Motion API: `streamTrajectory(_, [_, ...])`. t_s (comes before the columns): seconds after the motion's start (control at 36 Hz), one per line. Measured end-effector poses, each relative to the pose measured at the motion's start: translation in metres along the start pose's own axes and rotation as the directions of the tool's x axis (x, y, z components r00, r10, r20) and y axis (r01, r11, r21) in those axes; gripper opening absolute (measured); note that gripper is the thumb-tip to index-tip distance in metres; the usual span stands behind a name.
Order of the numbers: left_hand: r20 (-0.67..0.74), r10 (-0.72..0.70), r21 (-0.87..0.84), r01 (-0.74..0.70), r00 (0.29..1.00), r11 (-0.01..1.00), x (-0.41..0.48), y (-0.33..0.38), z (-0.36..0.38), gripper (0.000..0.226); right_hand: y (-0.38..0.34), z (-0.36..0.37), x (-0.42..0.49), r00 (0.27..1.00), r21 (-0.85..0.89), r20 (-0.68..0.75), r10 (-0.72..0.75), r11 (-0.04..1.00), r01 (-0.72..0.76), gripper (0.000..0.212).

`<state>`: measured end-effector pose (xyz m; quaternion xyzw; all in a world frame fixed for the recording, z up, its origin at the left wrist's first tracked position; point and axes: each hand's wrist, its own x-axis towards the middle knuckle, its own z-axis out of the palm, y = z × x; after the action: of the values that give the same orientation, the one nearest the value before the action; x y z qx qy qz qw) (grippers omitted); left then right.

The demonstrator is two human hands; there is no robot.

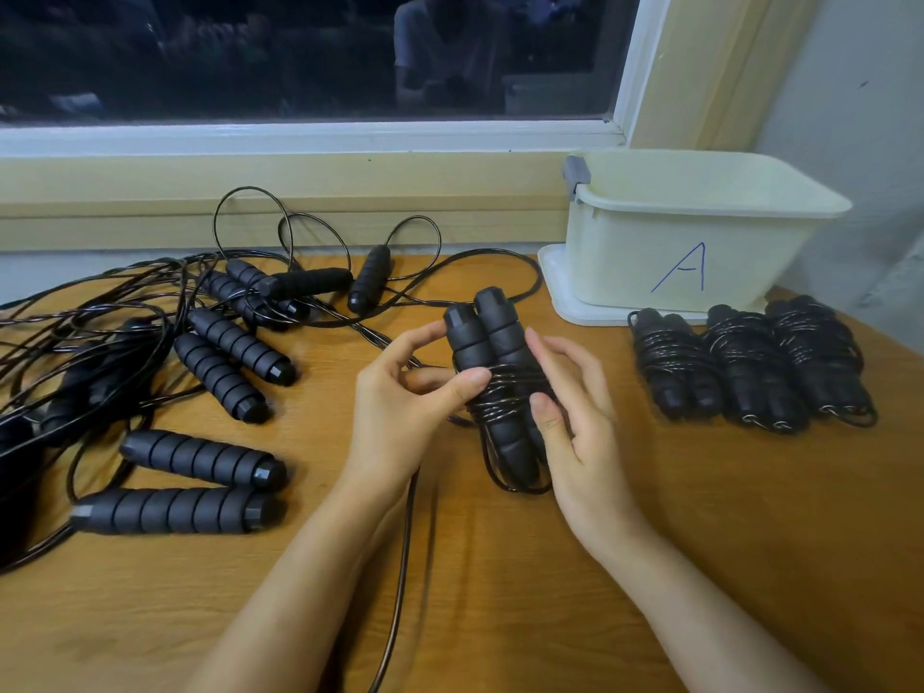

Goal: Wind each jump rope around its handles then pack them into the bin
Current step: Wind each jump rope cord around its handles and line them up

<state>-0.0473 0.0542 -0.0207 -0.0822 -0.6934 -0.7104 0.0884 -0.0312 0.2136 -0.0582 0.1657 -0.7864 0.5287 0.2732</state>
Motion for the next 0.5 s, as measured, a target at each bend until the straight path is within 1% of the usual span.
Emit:
streamTrajectory(0.11, [-0.048, -0.024, 0.009, 0.025, 0.999, 1.000, -0.0012, -0.0023, 0.0028, 0.058, 0.0018, 0.0004, -0.0015, 0.997, -0.130, 0.002, -0.074, 0.989, 0.074, 0.045])
streamTrajectory(0.19, [-0.065, -0.021, 0.027, 0.023, 0.998, 0.999, -0.0022, -0.0018, 0.0040, 0.058, 0.0016, 0.0016, -0.0032, 0.998, -0.182, 0.041, -0.051, 0.982, 0.058, 0.044])
streamTrajectory(0.28, [-0.039, -0.016, 0.031, 0.017, 0.999, 0.999, -0.0024, -0.0005, 0.0039, 0.063, 0.0000, 0.0031, -0.0039, 0.995, -0.284, 0.094, -0.028, 0.957, 0.054, 0.058])
streamTrajectory(0.39, [0.007, -0.026, -0.016, 0.026, 1.000, 1.000, -0.0035, 0.0027, 0.0057, 0.066, -0.0009, 0.0045, -0.0055, 0.995, -0.469, 0.101, -0.017, 0.881, 0.063, 0.085])
streamTrajectory(0.5, [0.046, -0.038, -0.010, 0.039, 0.998, 0.999, -0.0054, 0.0018, 0.0100, 0.058, 0.0012, 0.0084, -0.0090, 0.994, -0.490, 0.083, 0.070, 0.871, -0.021, 0.103])
